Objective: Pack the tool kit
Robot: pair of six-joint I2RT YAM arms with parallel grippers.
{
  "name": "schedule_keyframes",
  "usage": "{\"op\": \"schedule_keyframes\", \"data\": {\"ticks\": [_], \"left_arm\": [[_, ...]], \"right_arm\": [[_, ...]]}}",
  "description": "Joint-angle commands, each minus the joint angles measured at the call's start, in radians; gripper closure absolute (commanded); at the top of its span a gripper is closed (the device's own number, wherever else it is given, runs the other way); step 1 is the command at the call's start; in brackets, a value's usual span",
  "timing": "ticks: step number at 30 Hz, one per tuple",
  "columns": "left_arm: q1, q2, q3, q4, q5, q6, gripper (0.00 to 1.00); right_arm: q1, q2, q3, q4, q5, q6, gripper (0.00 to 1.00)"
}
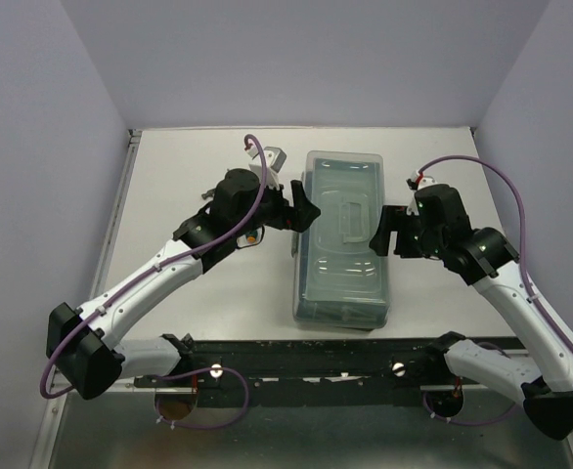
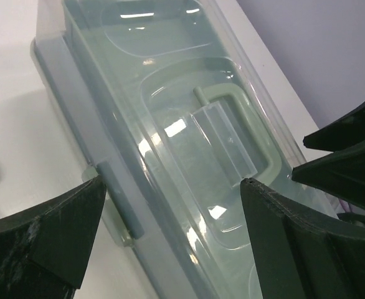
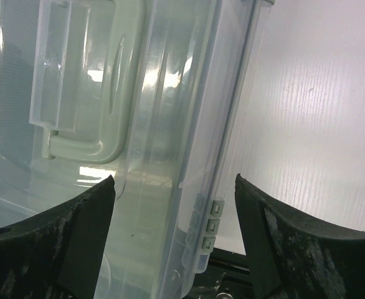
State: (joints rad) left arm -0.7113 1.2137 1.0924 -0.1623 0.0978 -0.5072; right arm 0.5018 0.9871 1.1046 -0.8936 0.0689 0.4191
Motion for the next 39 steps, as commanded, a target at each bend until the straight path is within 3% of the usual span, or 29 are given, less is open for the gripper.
{"op": "schedule_keyframes", "data": {"ticks": [1,6,16,18,23,27,30,39], "left_arm": [[0.004,0.035,-0.005,-0.014,0.060,-0.040,0.01],[0.003,0.082,0.014,-0.037,0.072,-0.027,0.01],[-0.008,0.164,0.047,-0.078,0.094,-0.011,0.06],[-0.016,0.176,0.055,-0.085,0.100,-0.008,0.16],[-0.034,0.168,0.063,-0.056,0.066,-0.013,0.53],[-0.040,0.153,0.075,-0.037,0.023,-0.004,0.75],[-0.048,0.126,0.073,-0.019,-0.016,0.004,0.82],[-0.050,0.081,0.044,0.044,-0.018,0.019,0.87]], "right_arm": [[0.000,-0.002,0.015,-0.064,0.008,-0.002,0.17],[-0.002,0.019,-0.017,-0.016,-0.004,0.014,0.19],[-0.003,0.088,-0.052,0.047,-0.162,0.053,0.41],[-0.003,0.097,-0.069,0.065,-0.204,0.070,0.45],[0.009,0.136,-0.135,0.163,-0.302,0.087,0.58],[0.075,0.205,-0.126,0.176,-0.260,0.093,0.58],[0.083,0.220,-0.167,0.267,-0.296,0.121,0.58],[0.093,0.291,-0.216,0.363,-0.233,0.153,0.55]]}}
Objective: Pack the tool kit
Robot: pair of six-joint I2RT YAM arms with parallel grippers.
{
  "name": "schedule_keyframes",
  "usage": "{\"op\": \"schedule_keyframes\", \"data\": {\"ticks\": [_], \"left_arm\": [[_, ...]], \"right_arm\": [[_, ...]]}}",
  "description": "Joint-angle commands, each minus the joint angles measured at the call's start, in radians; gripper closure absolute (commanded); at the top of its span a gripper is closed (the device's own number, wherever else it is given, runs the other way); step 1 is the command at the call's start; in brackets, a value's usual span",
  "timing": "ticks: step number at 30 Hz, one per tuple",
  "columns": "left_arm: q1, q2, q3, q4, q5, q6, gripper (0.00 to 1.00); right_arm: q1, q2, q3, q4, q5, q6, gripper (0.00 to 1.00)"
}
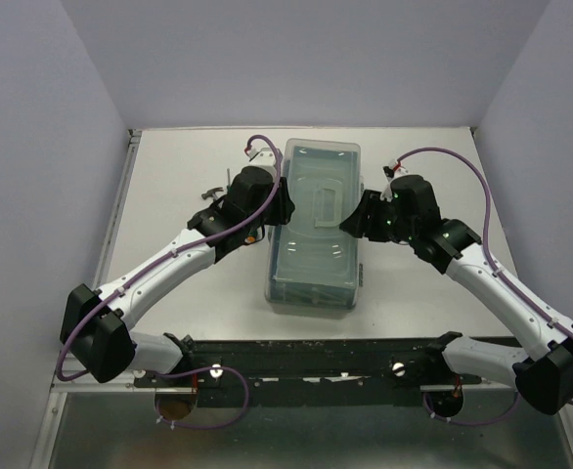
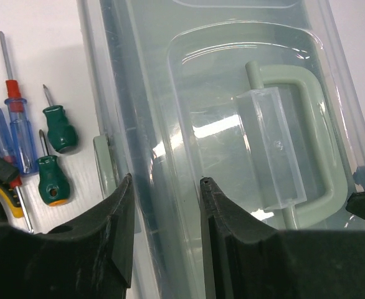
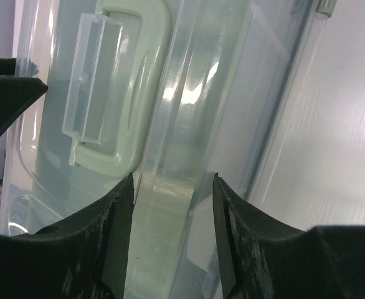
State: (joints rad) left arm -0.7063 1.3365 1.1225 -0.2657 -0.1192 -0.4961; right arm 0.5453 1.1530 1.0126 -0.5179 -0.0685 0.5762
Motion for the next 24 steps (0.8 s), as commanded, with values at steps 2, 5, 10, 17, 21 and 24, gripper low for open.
{"op": "schedule_keyframes", "data": {"ticks": [2,5,10,17,21,24], "left_arm": [[-0.058,-0.045,0.011,0.169,0.199,0.001,0.88],[-0.067,-0.048,0.020,0.210,0.196,-0.002,0.88],[-0.085,-0.019,0.066,0.243,0.196,0.002,0.89],[-0.128,0.010,0.118,0.289,0.191,0.004,0.91],[-0.153,0.033,0.148,0.302,0.190,0.001,0.91],[-0.170,0.043,0.164,0.318,0.185,0.004,0.91]], "right_arm": [[0.050,0.116,-0.149,-0.005,-0.044,0.004,0.53],[0.050,0.102,-0.186,0.010,0.010,0.011,0.50],[0.050,0.097,-0.238,0.044,0.004,0.036,0.47],[0.050,0.103,-0.282,0.070,0.021,0.054,0.42],[0.050,0.091,-0.299,0.065,0.064,0.063,0.35],[0.050,0.088,-0.307,0.061,0.098,0.063,0.30]]}}
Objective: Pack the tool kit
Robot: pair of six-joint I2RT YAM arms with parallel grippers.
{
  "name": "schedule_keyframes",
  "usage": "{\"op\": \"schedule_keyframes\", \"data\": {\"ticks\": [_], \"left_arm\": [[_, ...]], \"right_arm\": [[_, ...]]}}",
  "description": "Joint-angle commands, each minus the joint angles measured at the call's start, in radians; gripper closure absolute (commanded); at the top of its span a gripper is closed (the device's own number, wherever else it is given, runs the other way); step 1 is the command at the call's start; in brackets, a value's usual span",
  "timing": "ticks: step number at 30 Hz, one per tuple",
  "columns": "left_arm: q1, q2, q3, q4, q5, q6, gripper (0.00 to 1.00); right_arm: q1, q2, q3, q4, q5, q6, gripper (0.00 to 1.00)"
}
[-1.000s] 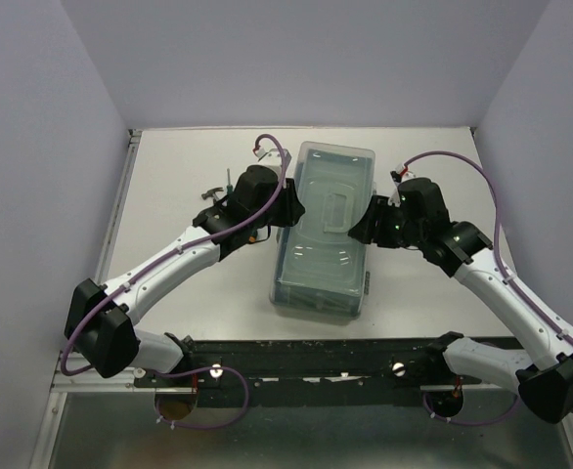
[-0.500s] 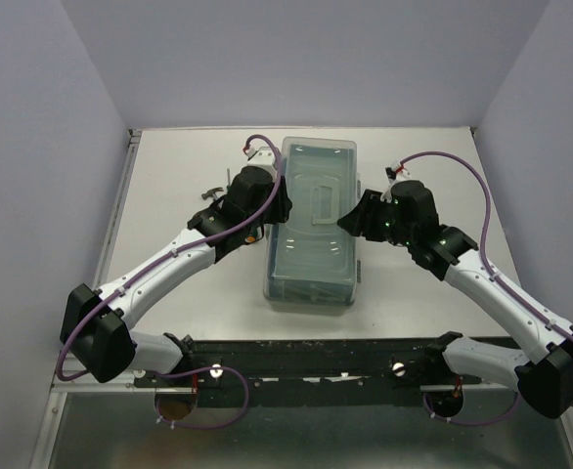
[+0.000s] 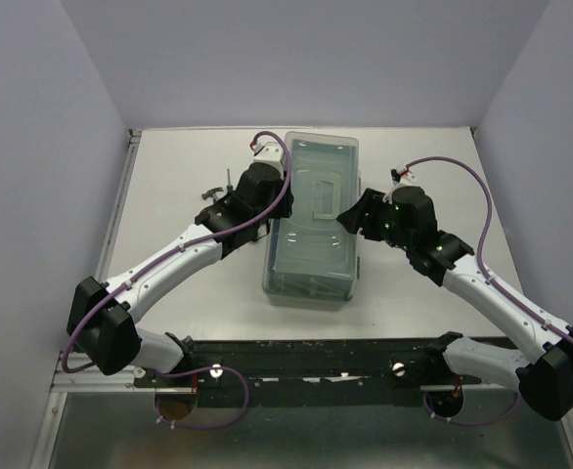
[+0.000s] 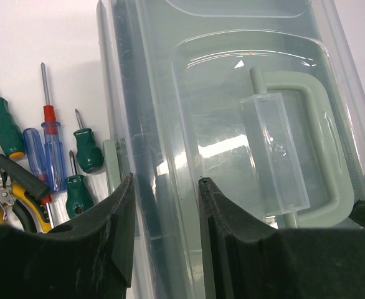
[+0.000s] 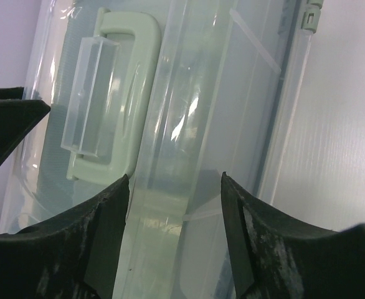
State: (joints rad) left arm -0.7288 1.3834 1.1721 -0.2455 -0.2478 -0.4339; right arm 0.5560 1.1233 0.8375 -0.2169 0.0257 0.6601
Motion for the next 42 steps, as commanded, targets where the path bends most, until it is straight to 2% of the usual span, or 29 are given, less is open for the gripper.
{"op": "schedule_keyframes", "data": {"ticks": [1,13,15,16,21,26,34,36,37,40,42], "left_arm": [[-0.150,0.003,0.126,0.299,0.314,-0.057,0.91],[-0.195,0.026,0.178,0.328,0.306,-0.051,0.91],[-0.201,0.032,0.185,0.331,0.306,-0.049,0.91],[-0.205,0.037,0.189,0.333,0.306,-0.049,0.91],[-0.225,0.057,0.204,0.345,0.308,-0.052,0.91],[-0.242,0.086,0.218,0.353,0.311,-0.048,0.91],[-0.267,0.117,0.222,0.361,0.285,-0.031,0.91],[-0.265,0.094,0.222,0.339,0.256,0.003,0.87],[-0.261,0.082,0.221,0.324,0.207,0.018,0.80],[-0.227,0.043,0.216,0.279,0.177,0.047,0.56],[-0.187,0.013,0.199,0.247,0.182,0.043,0.47]], "right_arm": [[0.039,0.118,-0.132,-0.240,0.003,-0.020,0.30],[0.039,0.070,-0.146,-0.248,0.034,-0.004,0.12],[0.039,0.047,-0.147,-0.249,0.046,0.006,0.07],[0.039,0.038,-0.149,-0.251,0.055,0.012,0.00],[0.039,-0.013,-0.155,-0.277,0.117,0.050,0.00],[0.038,-0.077,-0.143,-0.384,0.311,0.099,0.00],[0.012,-0.168,-0.184,-0.407,0.361,0.104,0.00],[0.001,-0.184,-0.196,-0.414,0.356,0.102,0.00],[-0.022,-0.194,-0.210,-0.411,0.330,0.104,0.00],[-0.105,-0.212,-0.259,-0.365,0.228,0.081,0.04],[-0.165,-0.217,-0.282,-0.337,0.162,0.062,0.08]]}}
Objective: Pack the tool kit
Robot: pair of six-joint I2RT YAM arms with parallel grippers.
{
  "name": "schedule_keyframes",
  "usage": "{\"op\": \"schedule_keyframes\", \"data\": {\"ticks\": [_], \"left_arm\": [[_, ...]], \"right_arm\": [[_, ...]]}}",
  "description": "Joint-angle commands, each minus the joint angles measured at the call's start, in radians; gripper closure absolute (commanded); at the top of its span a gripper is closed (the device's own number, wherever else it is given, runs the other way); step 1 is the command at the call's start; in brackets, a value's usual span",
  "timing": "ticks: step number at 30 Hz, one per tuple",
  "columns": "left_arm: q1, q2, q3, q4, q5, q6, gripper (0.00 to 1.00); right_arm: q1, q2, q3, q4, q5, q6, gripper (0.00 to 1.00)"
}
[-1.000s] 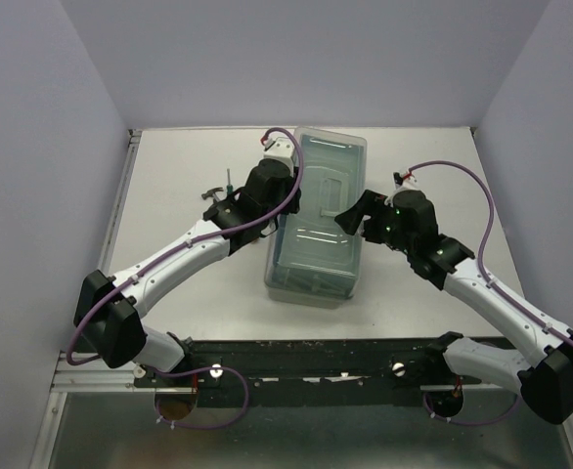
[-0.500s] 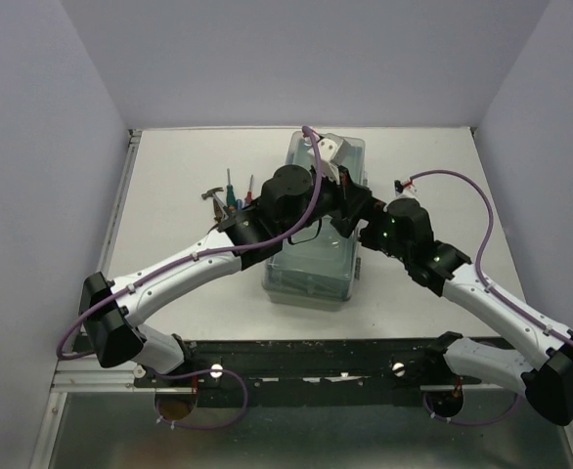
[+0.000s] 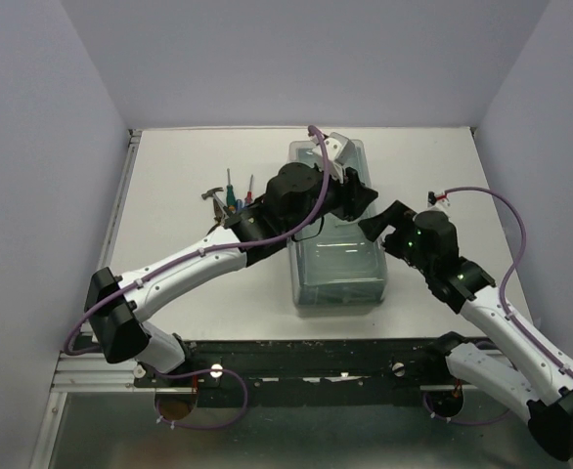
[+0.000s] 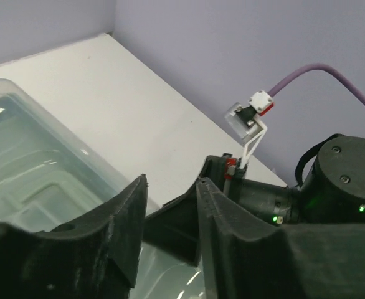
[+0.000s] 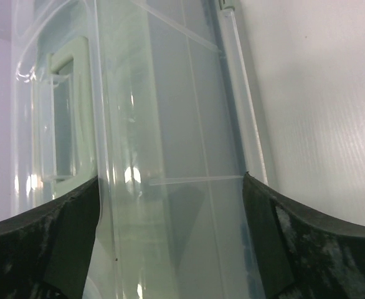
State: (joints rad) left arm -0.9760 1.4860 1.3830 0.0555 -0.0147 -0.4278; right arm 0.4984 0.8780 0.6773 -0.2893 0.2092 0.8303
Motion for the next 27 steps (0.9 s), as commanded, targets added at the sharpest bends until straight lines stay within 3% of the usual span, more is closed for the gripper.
{"op": "schedule_keyframes", "data": {"ticks": [1,5,11,16,27], "left_arm": [[0.088,-0.102,-0.028,-0.054,-0.042,0.032,0.44],[0.209,-0.176,-0.126,-0.085,-0.001,-0.015,0.34],[0.339,-0.230,-0.223,-0.140,0.044,-0.029,0.25],[0.398,-0.236,-0.268,-0.138,0.097,-0.029,0.20],[0.464,-0.202,-0.272,-0.123,0.194,-0.014,0.11]], "right_arm": [[-0.128,0.030,-0.127,-0.251,-0.052,-0.120,0.15],[-0.195,0.052,-0.139,-0.223,-0.151,-0.140,0.29],[-0.315,0.099,-0.200,-0.169,-0.310,-0.120,0.38],[-0.406,0.125,-0.242,-0.120,-0.421,-0.100,0.40],[-0.543,0.113,-0.243,-0.180,-0.386,-0.115,0.40]]}}
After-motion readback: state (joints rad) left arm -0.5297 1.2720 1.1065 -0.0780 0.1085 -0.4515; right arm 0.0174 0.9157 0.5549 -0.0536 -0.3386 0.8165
